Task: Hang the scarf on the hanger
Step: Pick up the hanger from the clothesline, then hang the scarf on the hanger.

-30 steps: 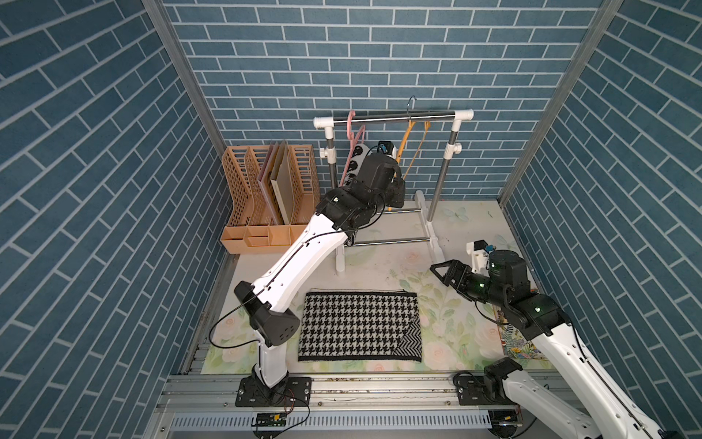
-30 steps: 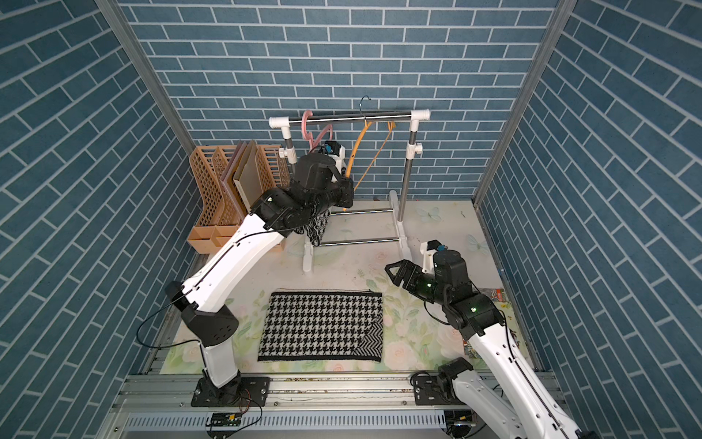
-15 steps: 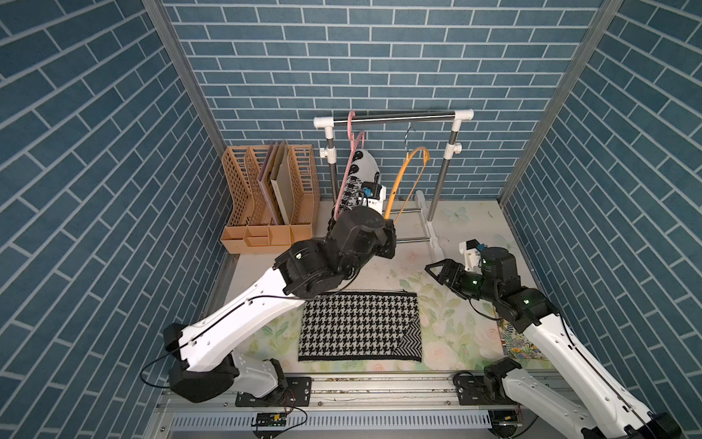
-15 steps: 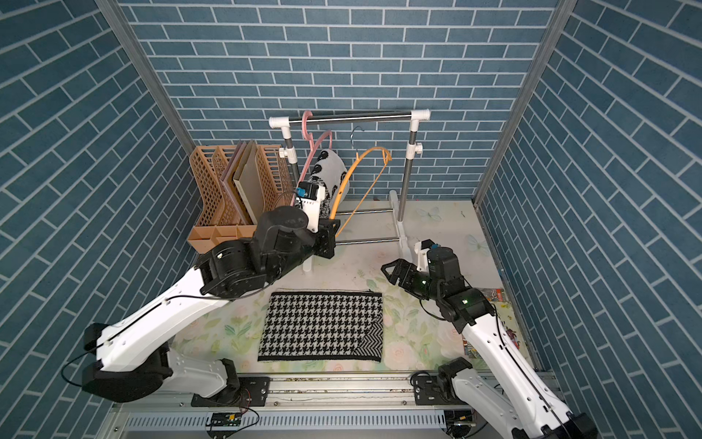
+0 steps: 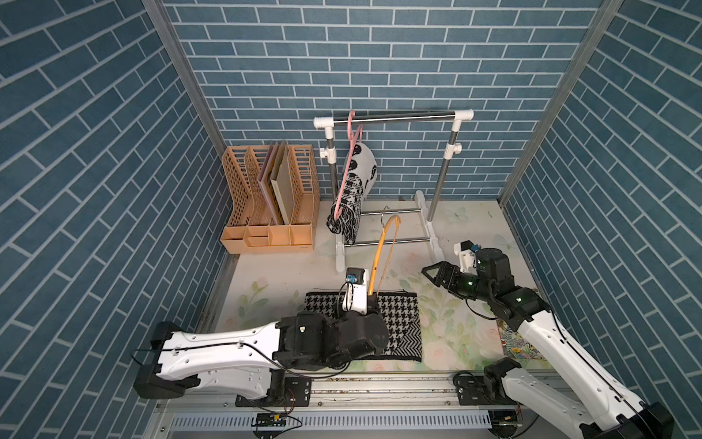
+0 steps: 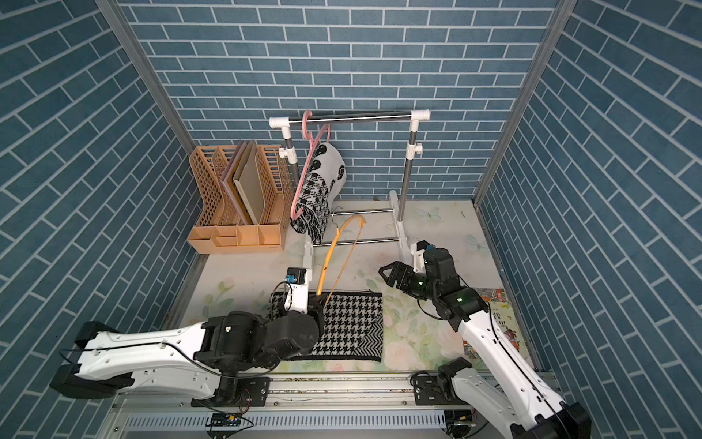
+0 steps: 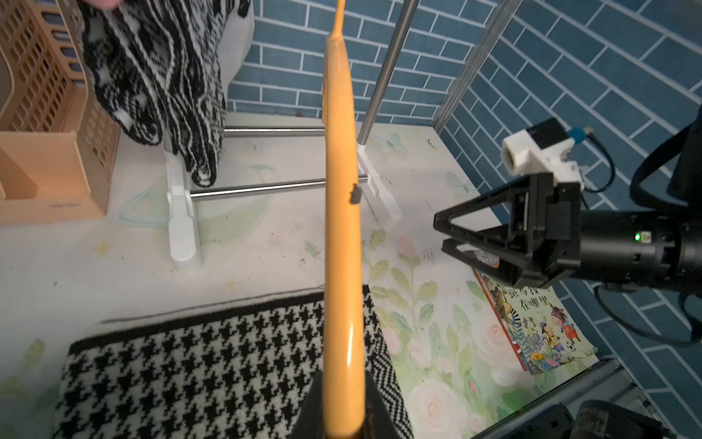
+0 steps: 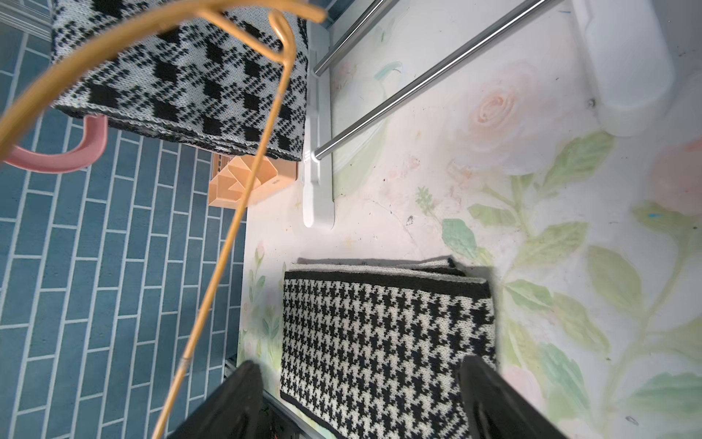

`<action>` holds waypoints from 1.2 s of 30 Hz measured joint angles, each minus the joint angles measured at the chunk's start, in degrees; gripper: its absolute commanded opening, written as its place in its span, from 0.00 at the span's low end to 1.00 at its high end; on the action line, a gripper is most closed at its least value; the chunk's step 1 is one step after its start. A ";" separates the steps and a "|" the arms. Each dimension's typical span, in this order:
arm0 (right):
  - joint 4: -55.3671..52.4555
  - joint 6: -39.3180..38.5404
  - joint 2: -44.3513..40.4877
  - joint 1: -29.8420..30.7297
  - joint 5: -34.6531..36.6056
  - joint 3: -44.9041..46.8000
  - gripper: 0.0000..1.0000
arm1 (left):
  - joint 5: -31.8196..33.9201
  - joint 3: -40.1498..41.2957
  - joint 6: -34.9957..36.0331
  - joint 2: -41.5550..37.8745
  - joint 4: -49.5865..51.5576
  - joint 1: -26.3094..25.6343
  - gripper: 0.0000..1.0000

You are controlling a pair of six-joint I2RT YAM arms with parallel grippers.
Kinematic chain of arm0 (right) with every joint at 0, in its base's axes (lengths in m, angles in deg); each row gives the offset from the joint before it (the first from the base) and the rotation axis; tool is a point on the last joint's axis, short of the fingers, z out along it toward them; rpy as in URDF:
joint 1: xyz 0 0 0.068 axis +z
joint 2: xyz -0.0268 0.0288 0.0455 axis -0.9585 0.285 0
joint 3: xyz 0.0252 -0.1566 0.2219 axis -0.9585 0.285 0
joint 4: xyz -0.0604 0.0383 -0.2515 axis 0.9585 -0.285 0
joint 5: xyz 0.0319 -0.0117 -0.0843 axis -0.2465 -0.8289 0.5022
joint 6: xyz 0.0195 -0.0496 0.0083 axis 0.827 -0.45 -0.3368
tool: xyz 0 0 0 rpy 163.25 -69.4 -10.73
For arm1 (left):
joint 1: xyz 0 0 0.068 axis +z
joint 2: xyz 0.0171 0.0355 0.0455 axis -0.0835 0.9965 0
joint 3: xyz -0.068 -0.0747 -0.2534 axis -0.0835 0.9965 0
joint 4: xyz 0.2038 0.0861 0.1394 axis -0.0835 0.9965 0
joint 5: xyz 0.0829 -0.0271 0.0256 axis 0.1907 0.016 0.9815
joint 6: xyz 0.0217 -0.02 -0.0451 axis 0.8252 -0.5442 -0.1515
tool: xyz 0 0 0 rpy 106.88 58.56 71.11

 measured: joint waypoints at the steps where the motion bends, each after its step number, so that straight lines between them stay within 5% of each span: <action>1: -0.02 -0.61 -0.02 0.00 0.20 0.04 0.86 | 1.25 0.20 -2.45 1.14 0.63 -1.70 0.00; 7: 0.42 -2.25 -0.72 0.00 0.92 2.93 0.85 | 6.40 0.76 -19.61 9.44 6.03 -10.03 0.00; 18: 1.73 -3.28 -0.87 0.00 -0.87 10.14 0.83 | 6.34 13.22 -52.48 16.35 14.25 -10.82 0.00; 36: 4.35 -3.26 -1.68 0.00 -3.13 15.47 0.82 | 5.86 10.47 -60.15 34.38 13.92 -11.23 0.00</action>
